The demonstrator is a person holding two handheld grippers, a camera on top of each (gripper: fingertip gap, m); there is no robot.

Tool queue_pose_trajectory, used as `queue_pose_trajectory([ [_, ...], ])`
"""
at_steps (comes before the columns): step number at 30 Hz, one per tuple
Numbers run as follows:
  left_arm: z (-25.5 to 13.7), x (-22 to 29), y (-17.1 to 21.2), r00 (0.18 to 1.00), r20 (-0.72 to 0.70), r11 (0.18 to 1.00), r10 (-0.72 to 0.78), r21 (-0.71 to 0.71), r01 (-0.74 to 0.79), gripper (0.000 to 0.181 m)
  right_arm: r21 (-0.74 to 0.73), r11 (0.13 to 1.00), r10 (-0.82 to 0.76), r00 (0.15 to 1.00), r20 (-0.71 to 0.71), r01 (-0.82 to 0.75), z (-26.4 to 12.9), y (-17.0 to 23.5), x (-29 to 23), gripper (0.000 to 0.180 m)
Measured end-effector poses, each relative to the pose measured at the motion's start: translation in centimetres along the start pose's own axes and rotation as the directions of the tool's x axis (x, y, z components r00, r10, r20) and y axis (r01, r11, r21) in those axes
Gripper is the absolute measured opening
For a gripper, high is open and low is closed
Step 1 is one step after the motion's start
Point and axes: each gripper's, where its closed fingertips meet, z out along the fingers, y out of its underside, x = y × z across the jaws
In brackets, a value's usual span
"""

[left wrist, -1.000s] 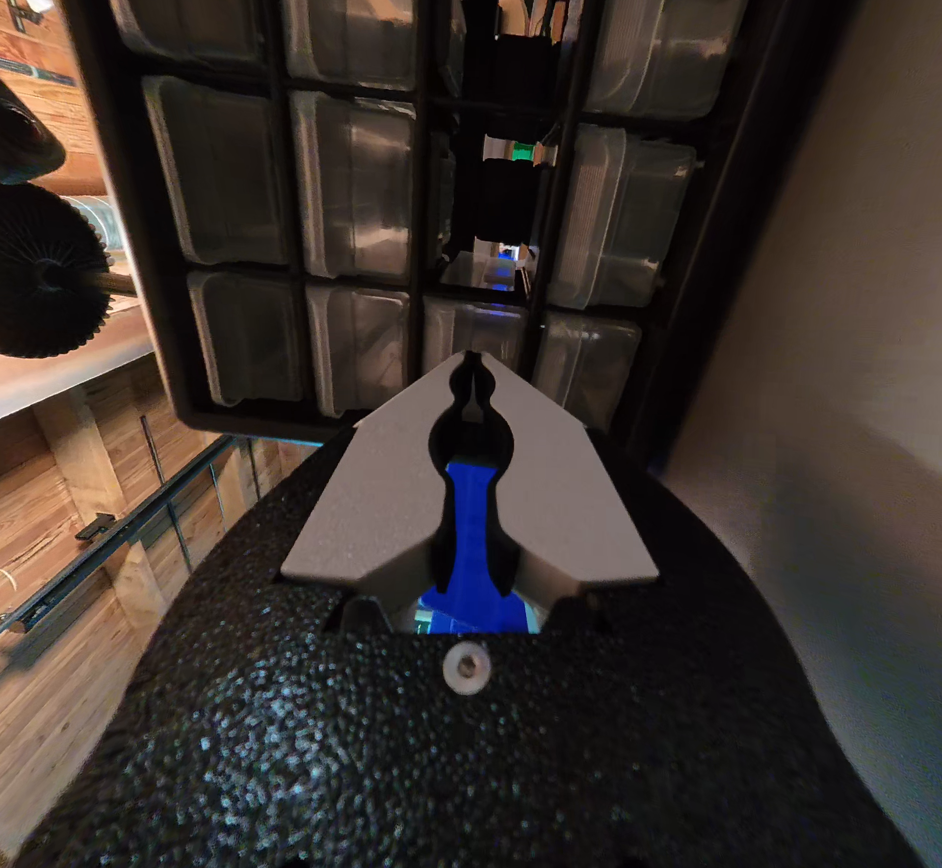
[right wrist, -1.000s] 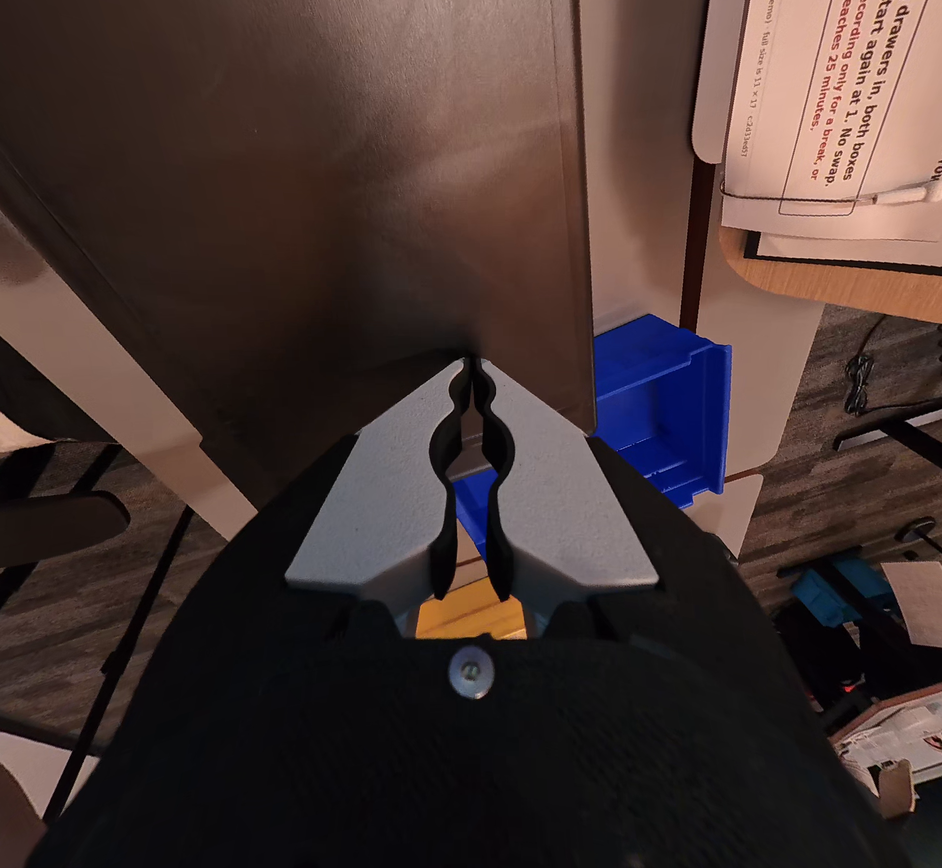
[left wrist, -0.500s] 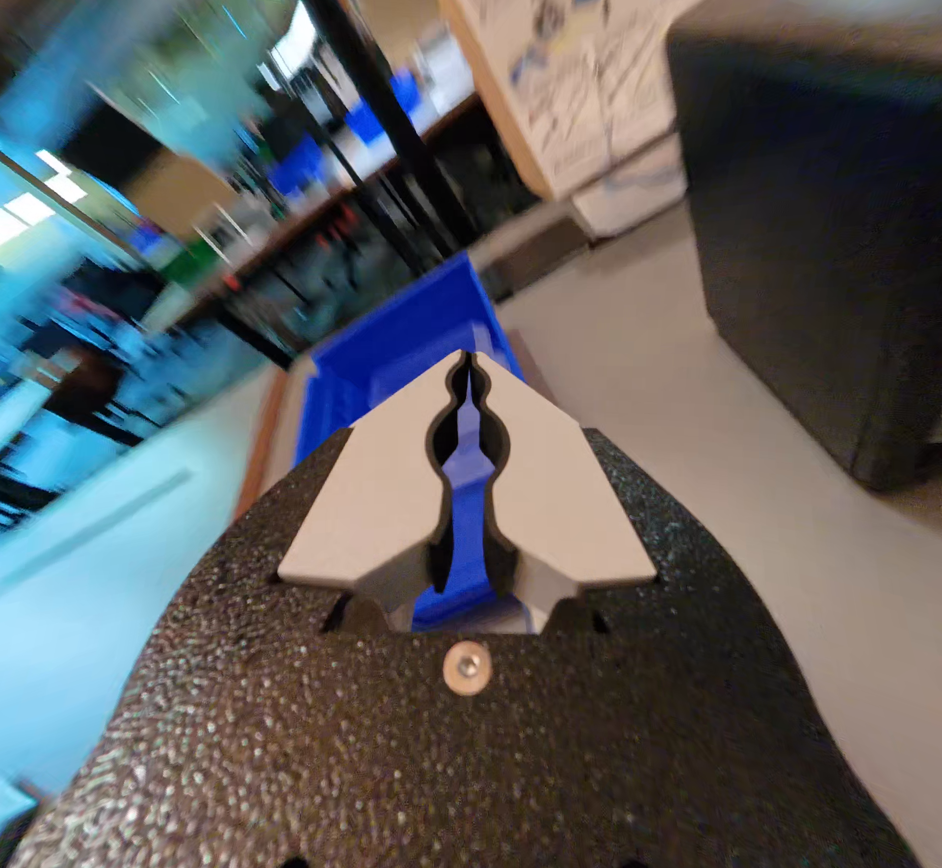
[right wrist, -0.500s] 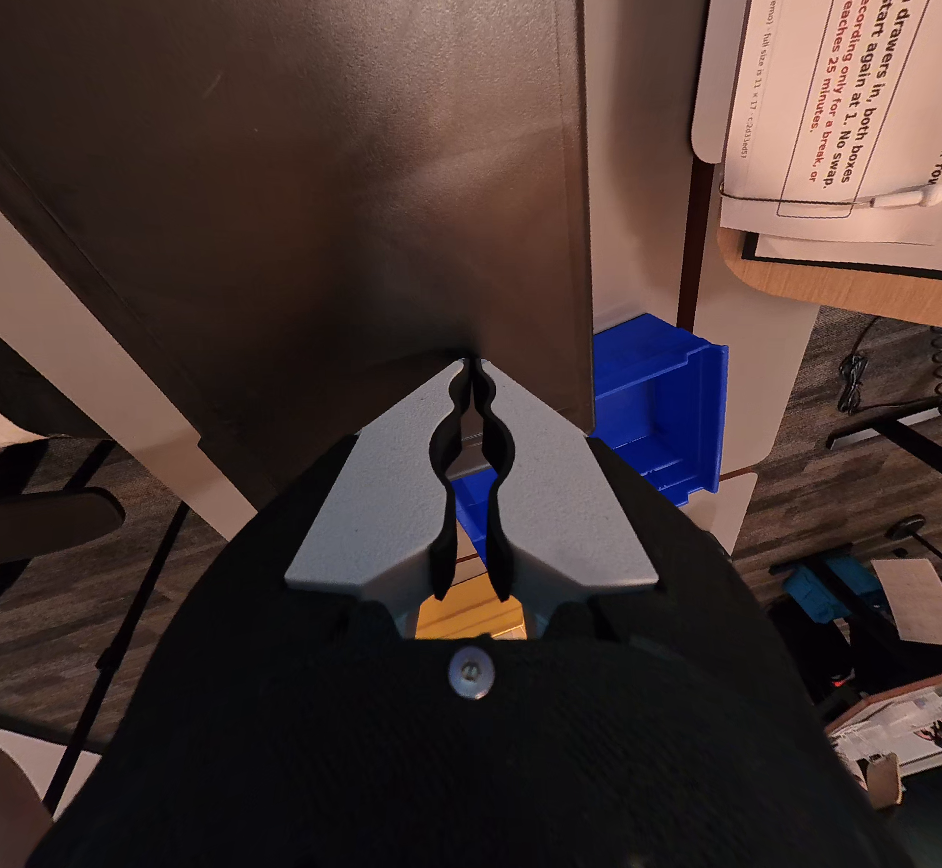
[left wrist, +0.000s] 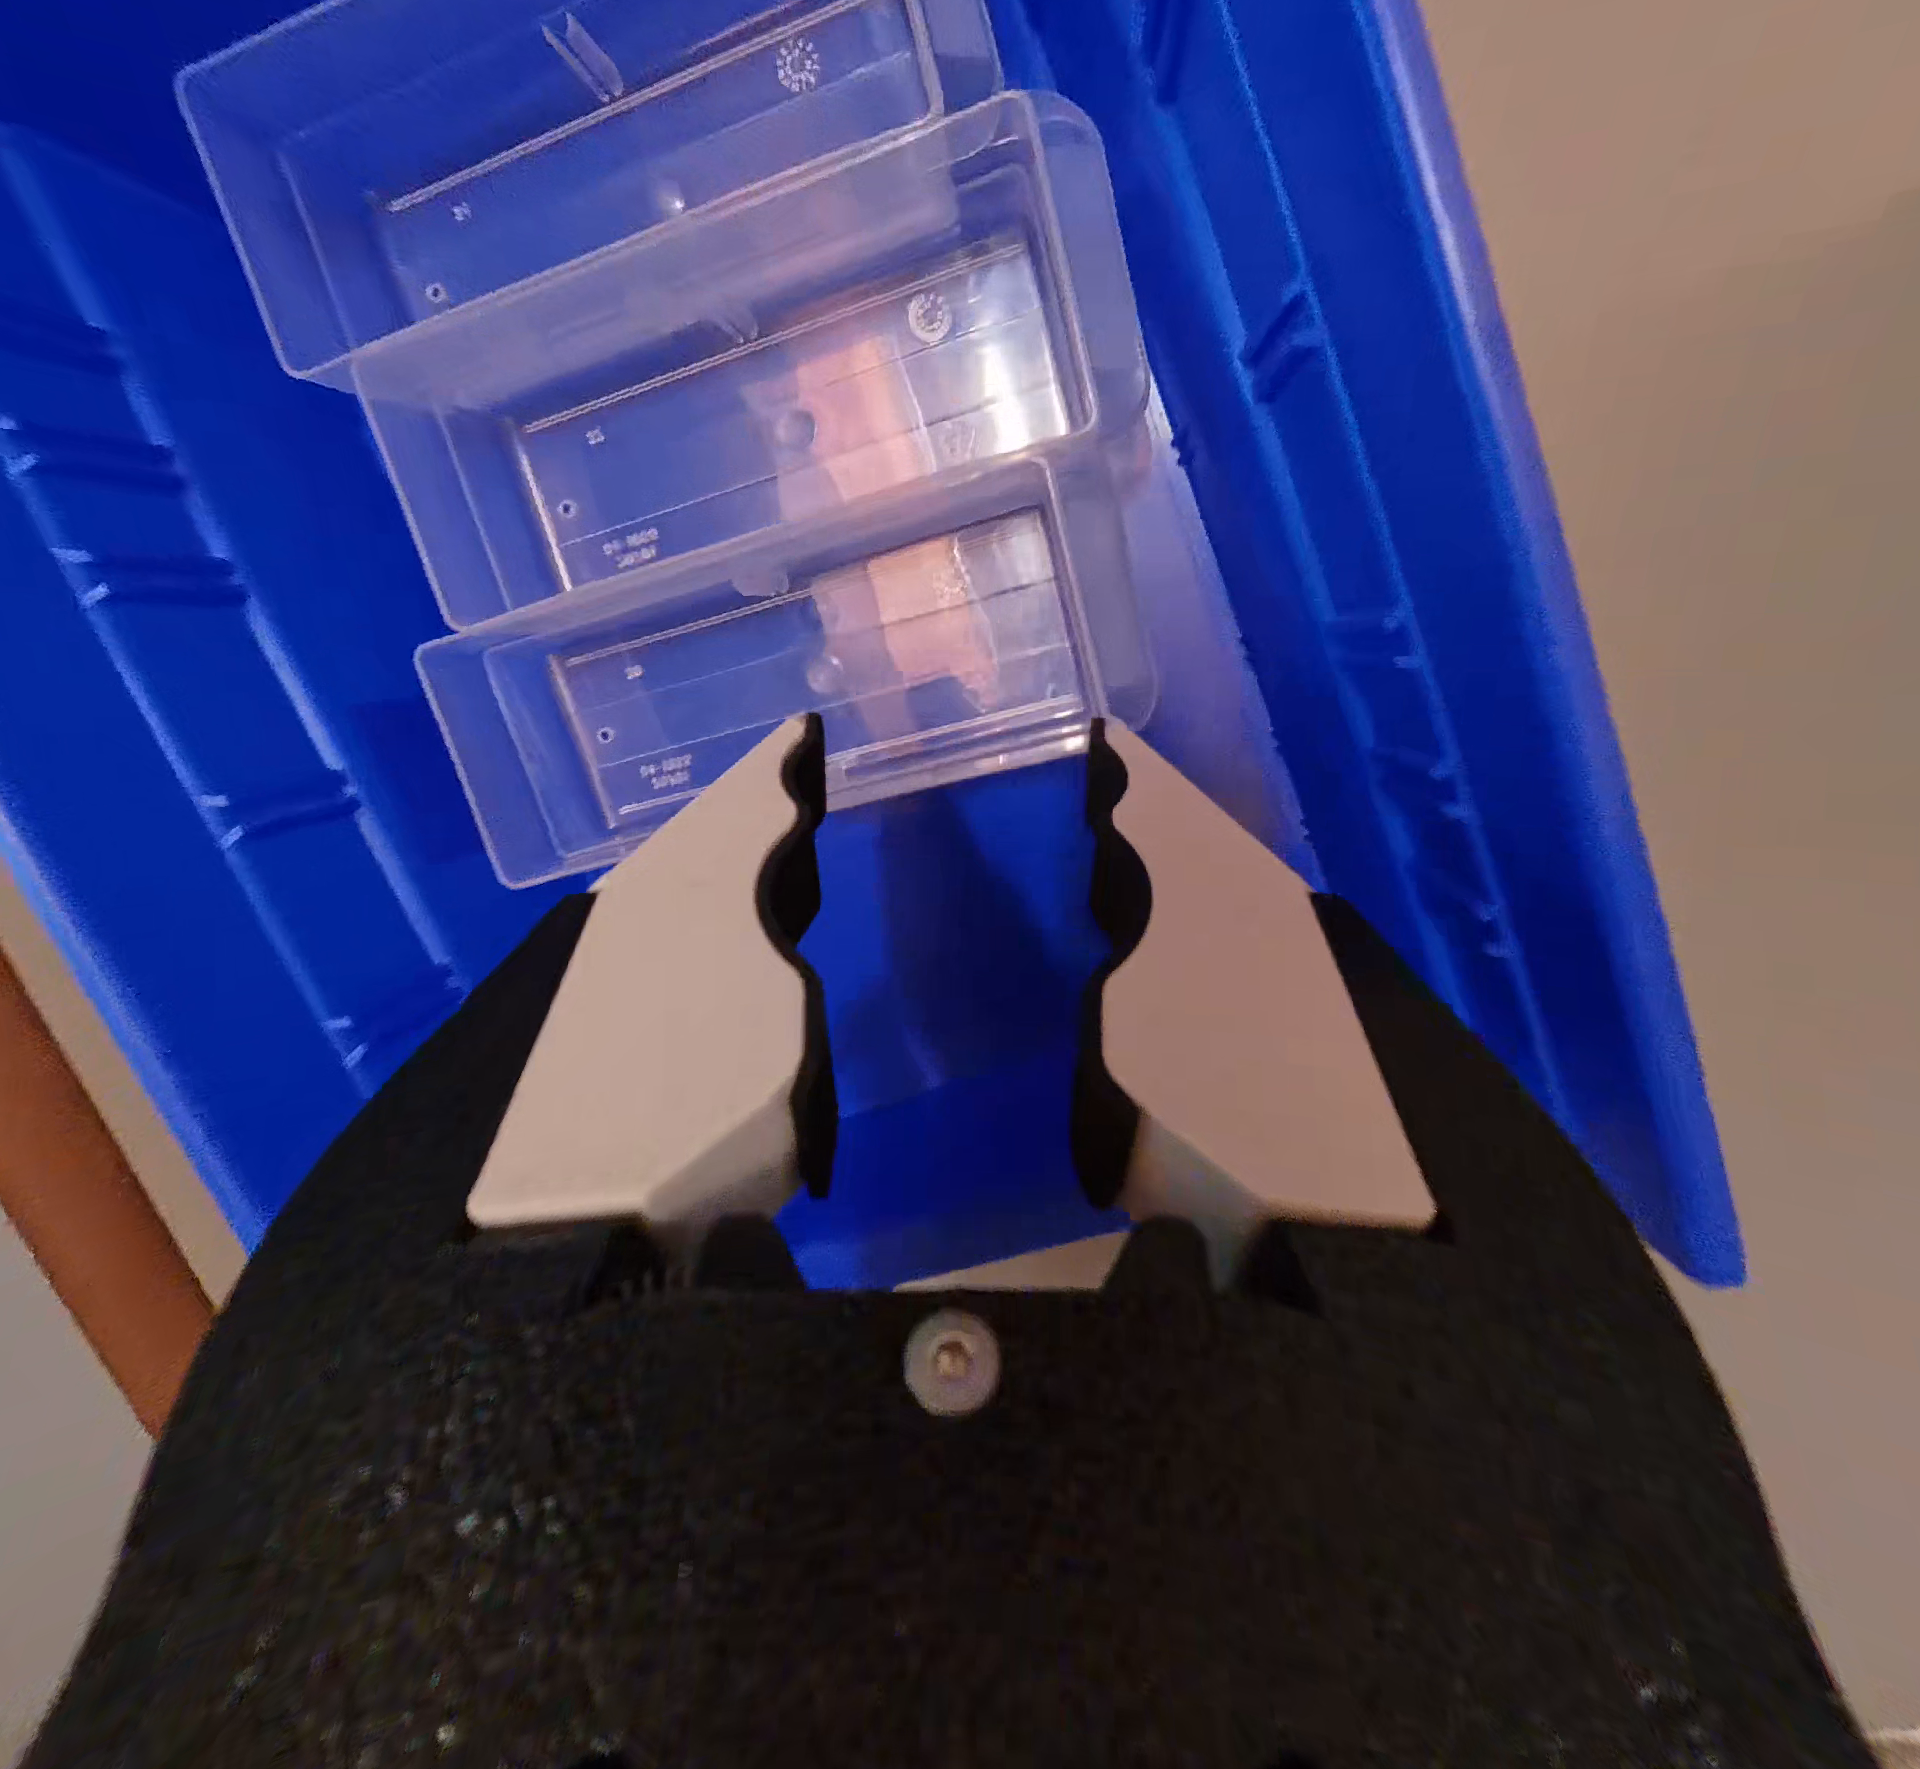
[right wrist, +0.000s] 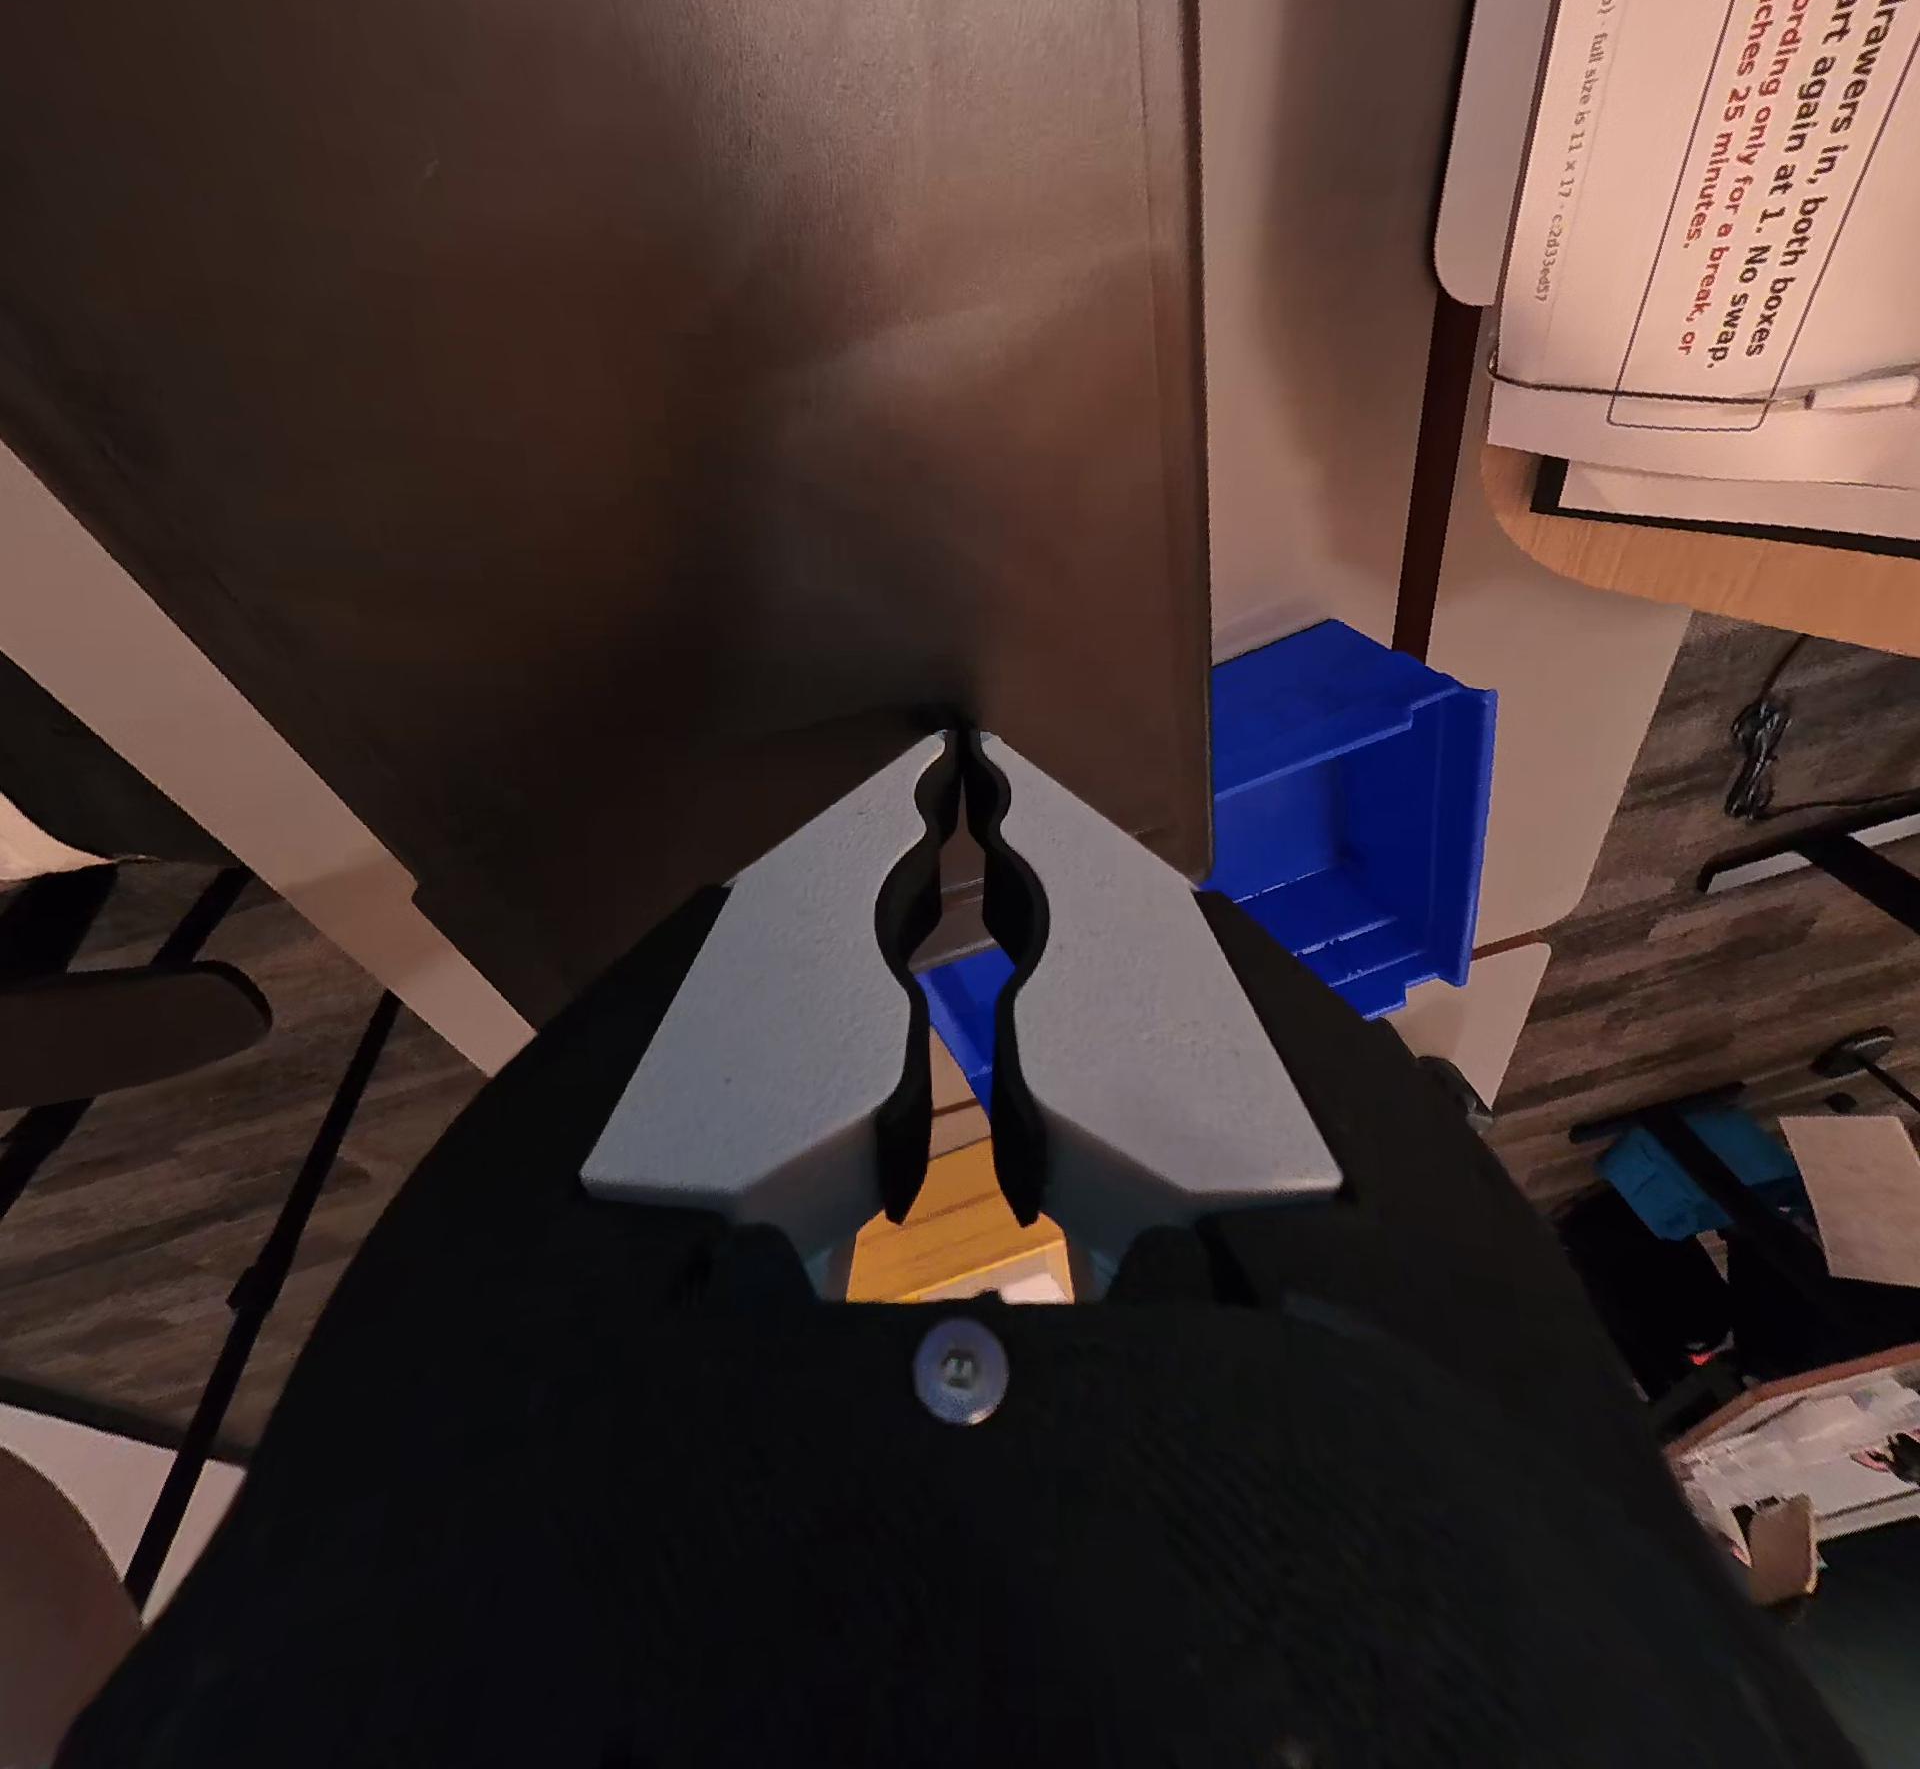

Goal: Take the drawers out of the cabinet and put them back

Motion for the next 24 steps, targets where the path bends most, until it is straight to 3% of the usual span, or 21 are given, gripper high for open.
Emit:
queue_pose_trajectory([
  [8, 1.9, 1.6, -1.3, 0.997, -0.074, 0.999, 0.001, -0.041, -0.004, 0.048, -0.080, 0.996, -0.028, 0.999, -0.027, 0.026, 0.0, 0.0, 0.0, 0.000],
  [15, 3.9, 2.5, 0.1, 0.996, -0.082, 0.993, -0.027, -0.120, 0.017, 0.047, -0.072, 0.997, -0.020, 1.000, -0.024, 0.018, 0.0, 0.0, 0.0, 0.000],
  [19, 4.4, 2.5, 0.2, 0.991, -0.096, 0.993, -0.093, -0.086, 0.085, 0.047, -0.071, 0.997, -0.014, 1.000, -0.025, 0.012, 0.0, 0.0, 0.0, 0.000],
  [22, 4.0, 2.9, 0.2, 0.990, -0.120, 0.995, -0.079, -0.065, 0.072, 0.016, -0.076, 0.997, -0.017, 0.999, -0.029, 0.014, 0.0, 0.0, 0.0, 0.000],
  [24, 3.3, 2.9, 0.7, 0.992, -0.120, 0.996, -0.042, -0.080, 0.033, 0.014, -0.078, 0.997, -0.014, 0.999, -0.030, 0.012, 0.0, 0.0, 0.0, 0.000],
])
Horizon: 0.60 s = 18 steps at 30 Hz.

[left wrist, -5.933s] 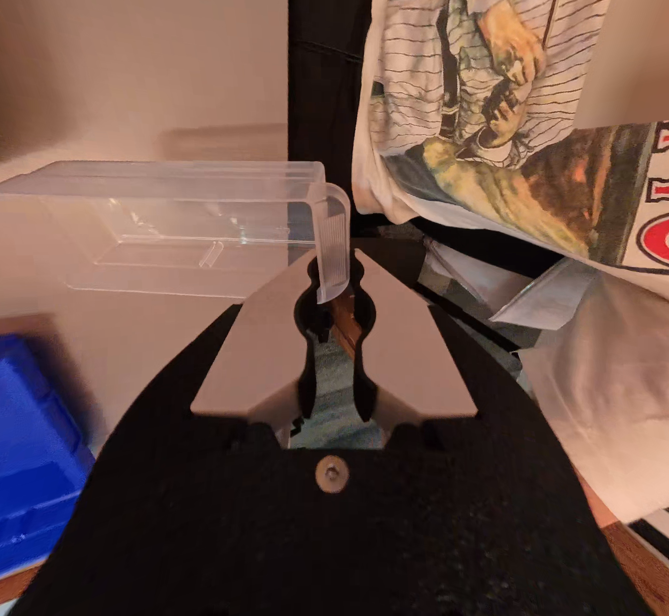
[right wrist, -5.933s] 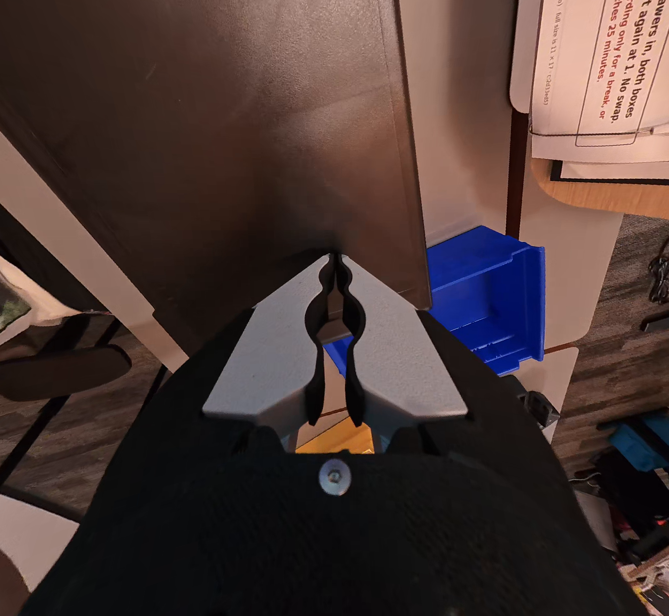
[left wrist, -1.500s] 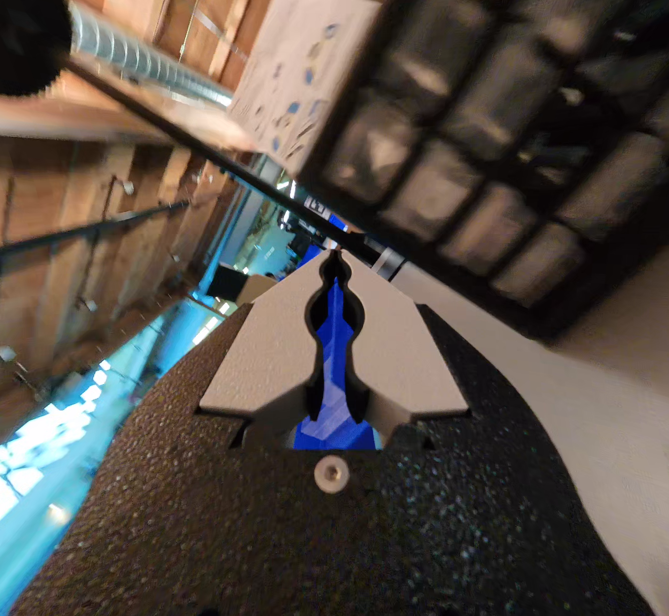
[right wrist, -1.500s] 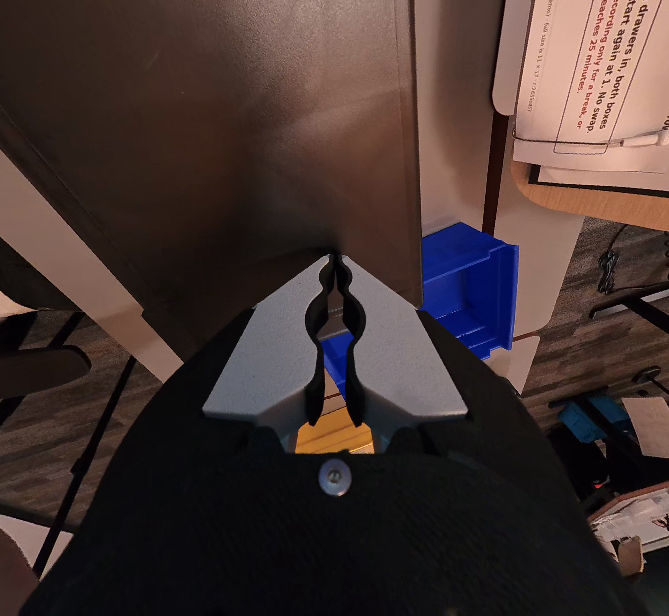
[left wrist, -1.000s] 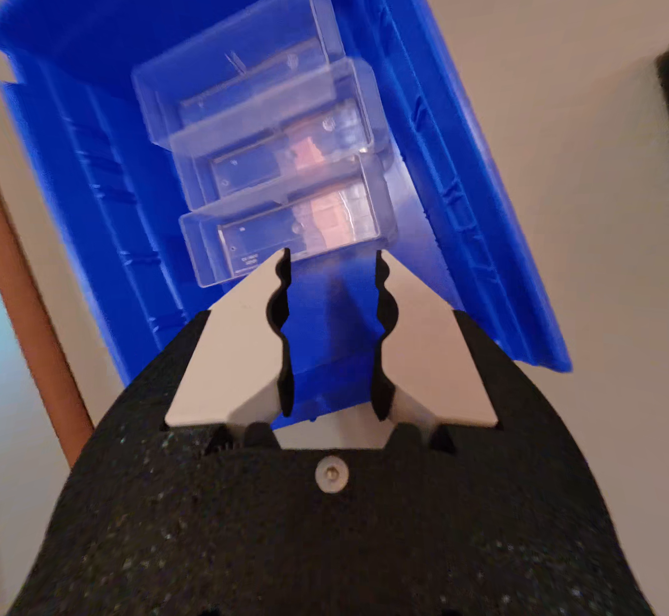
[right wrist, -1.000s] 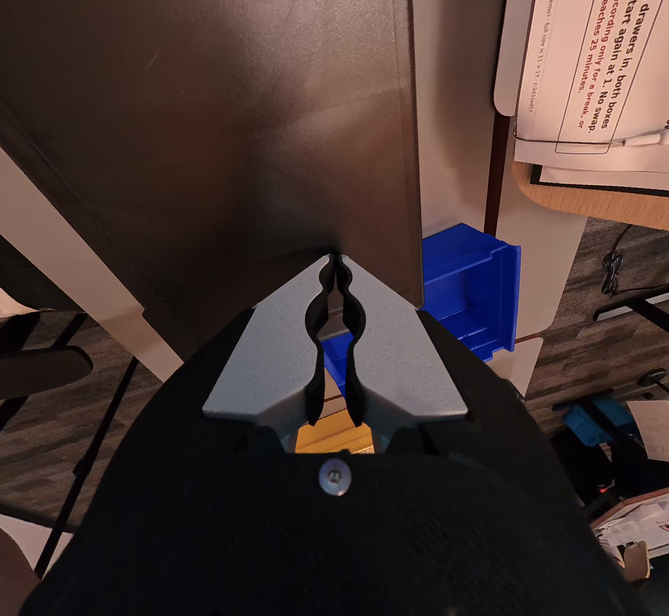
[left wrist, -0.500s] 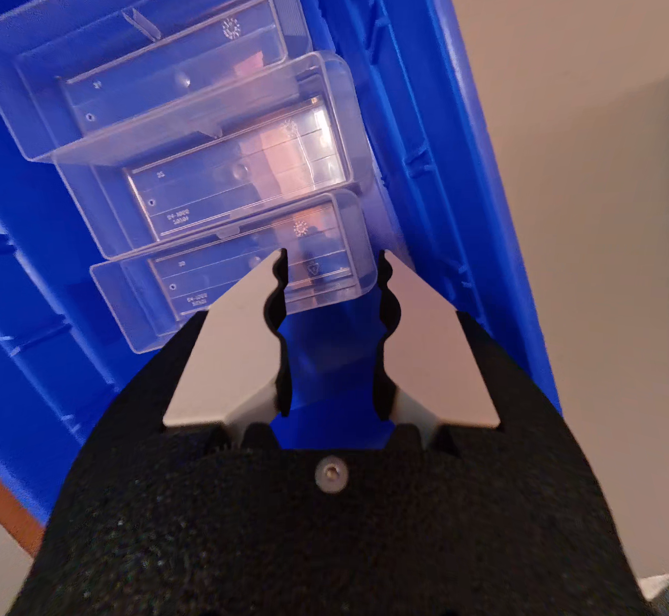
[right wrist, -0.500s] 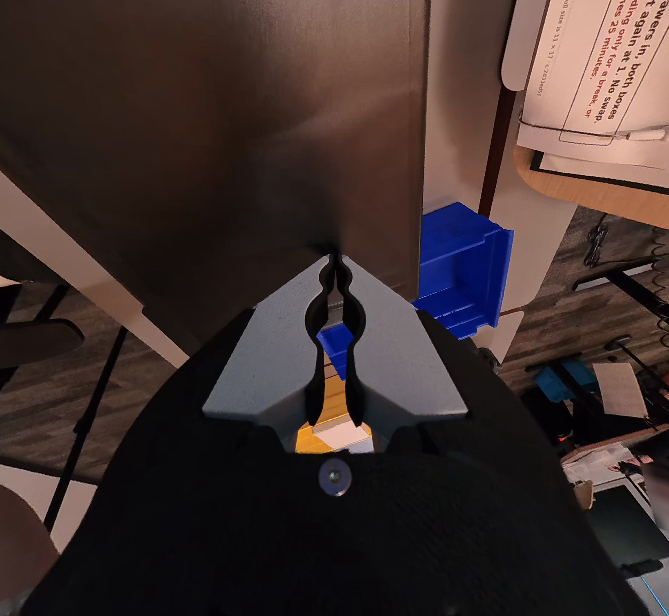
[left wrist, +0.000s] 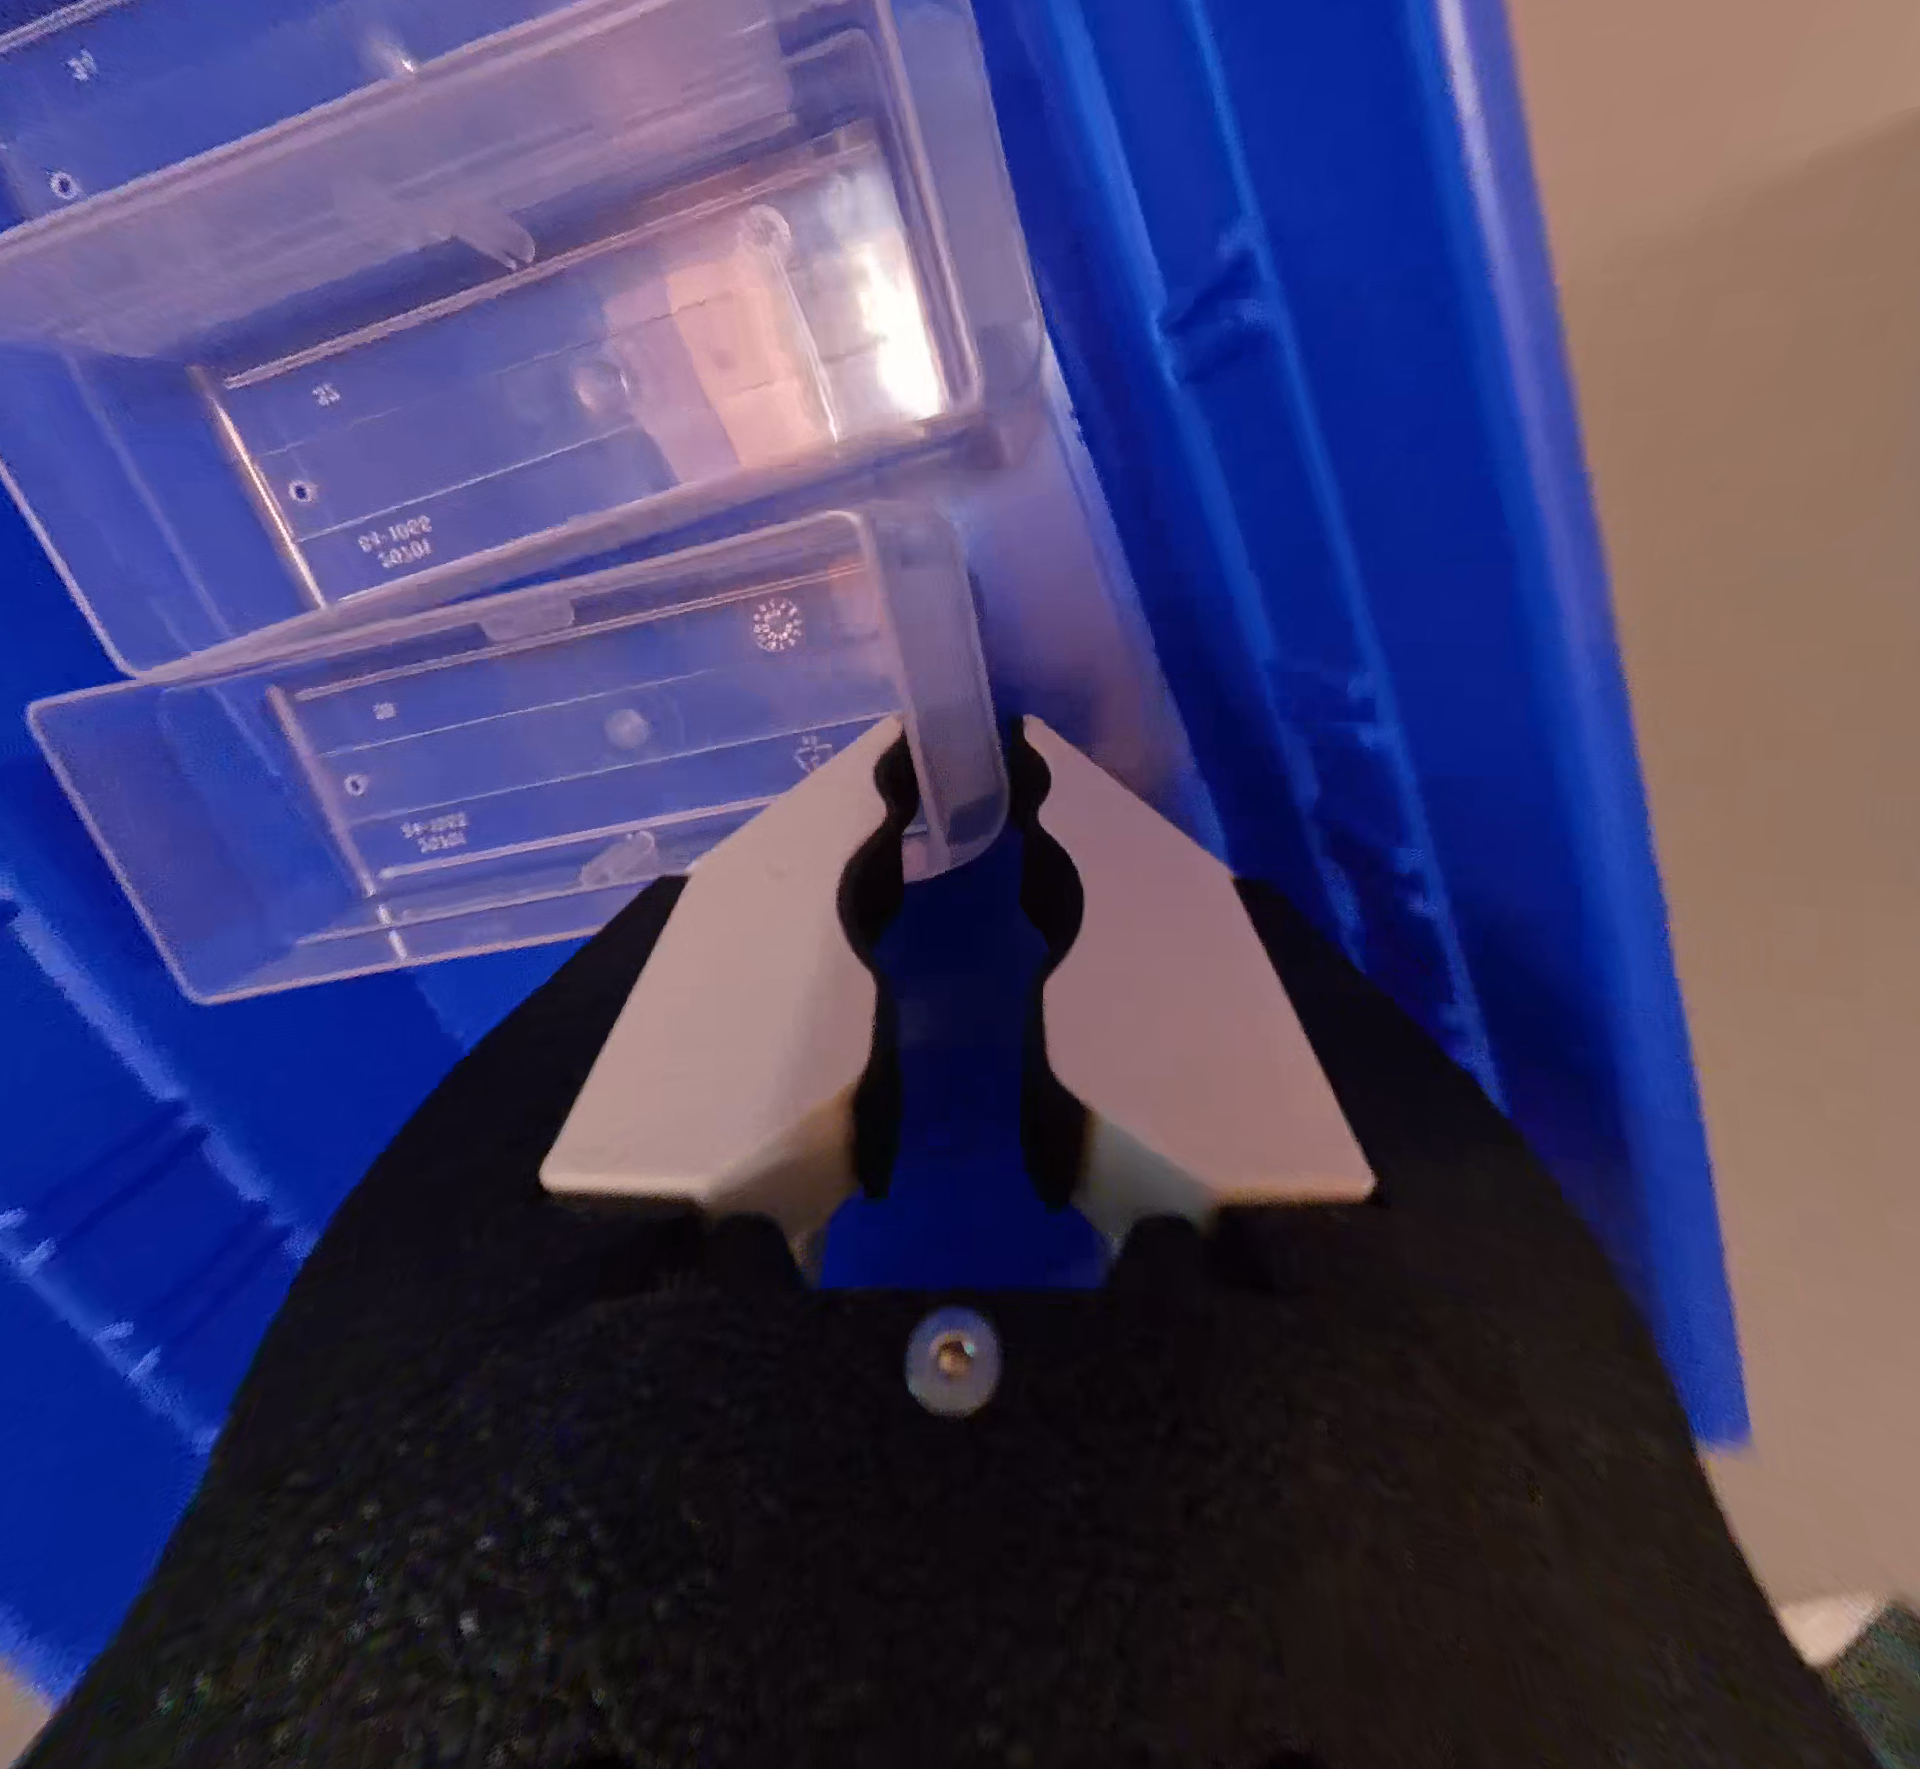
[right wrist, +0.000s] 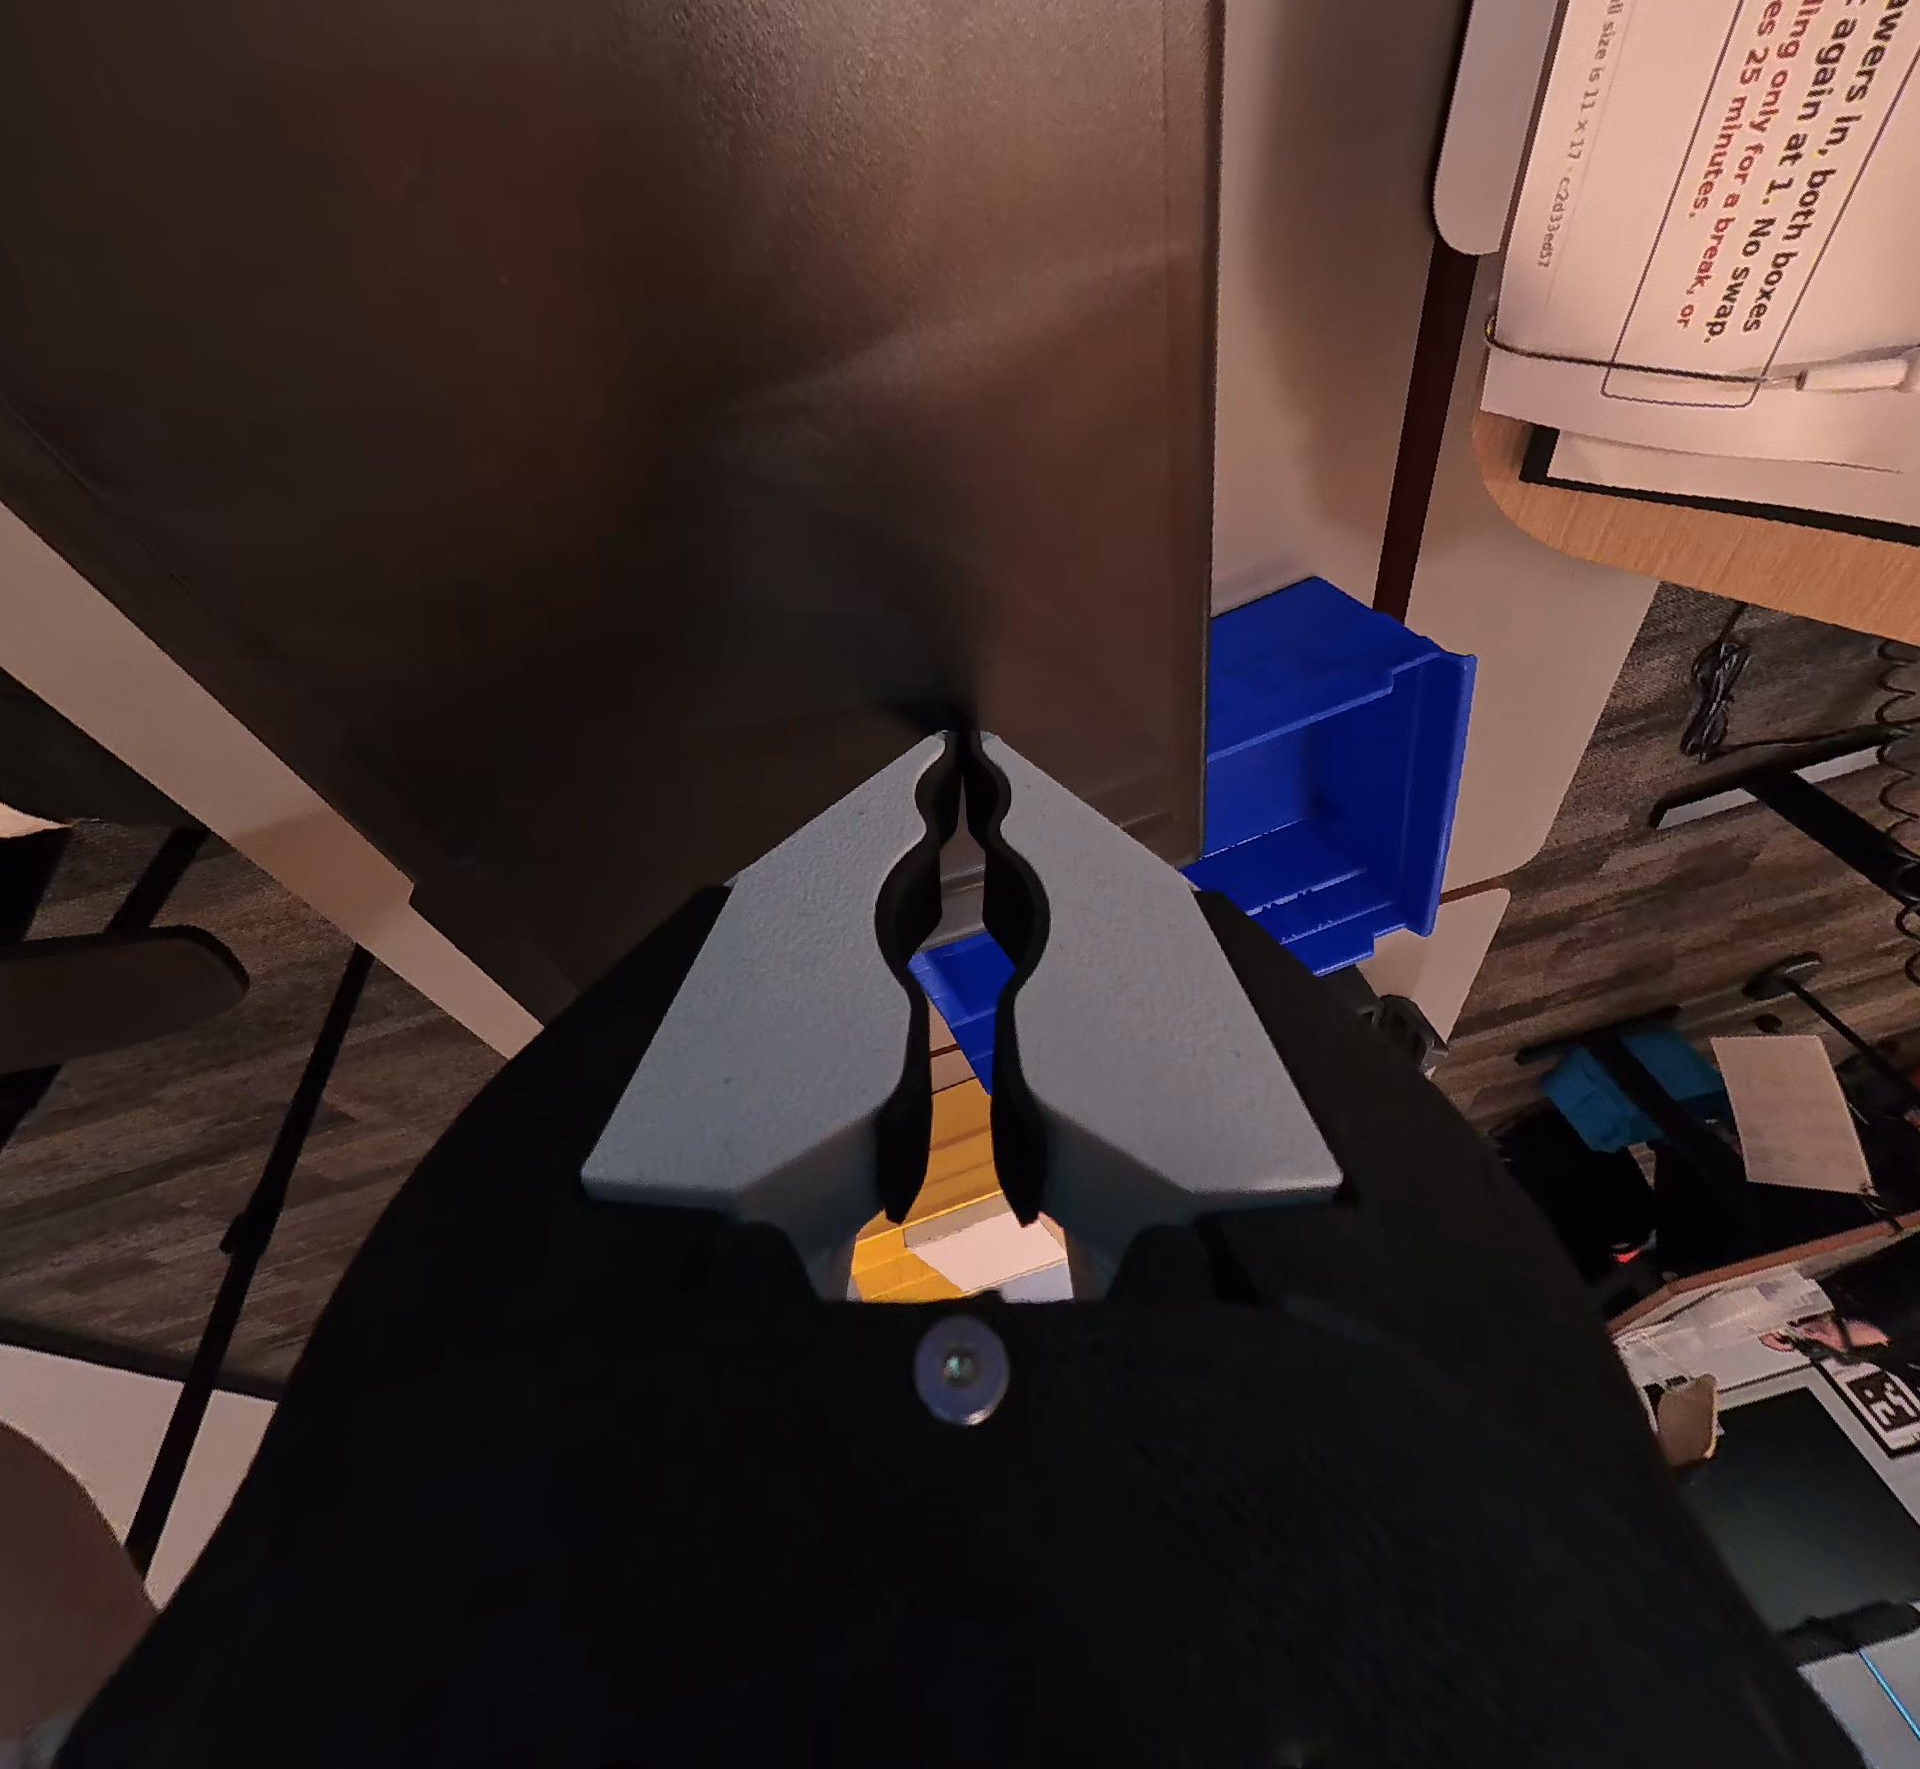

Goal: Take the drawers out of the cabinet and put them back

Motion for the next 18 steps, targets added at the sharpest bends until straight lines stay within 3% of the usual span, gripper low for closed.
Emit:
queue_pose_trajectory([
  [6, -4.3, 2.4, 2.6, 0.987, -0.080, 0.986, 0.142, -0.076, -0.148, 0.013, 0.002, 1.000, 0.000, 1.000, -0.005, 0.000, 0.0, 0.0, 0.0, 0.000],
  [12, -13.3, 6.9, 4.0, 0.931, -0.203, 0.952, 0.305, 0.024, -0.306, 0.012, 0.020, 1.000, 0.007, 1.000, 0.002, -0.007, 0.0, 0.0, 0.0, 0.000],
  [18, -23.1, 12.5, 8.0, 0.789, -0.161, 0.805, 0.593, 0.100, -0.585, 0.012, 0.033, 0.999, 0.015, 1.000, 0.013, -0.015, 0.0, 0.0, 0.0, 0.000],
])
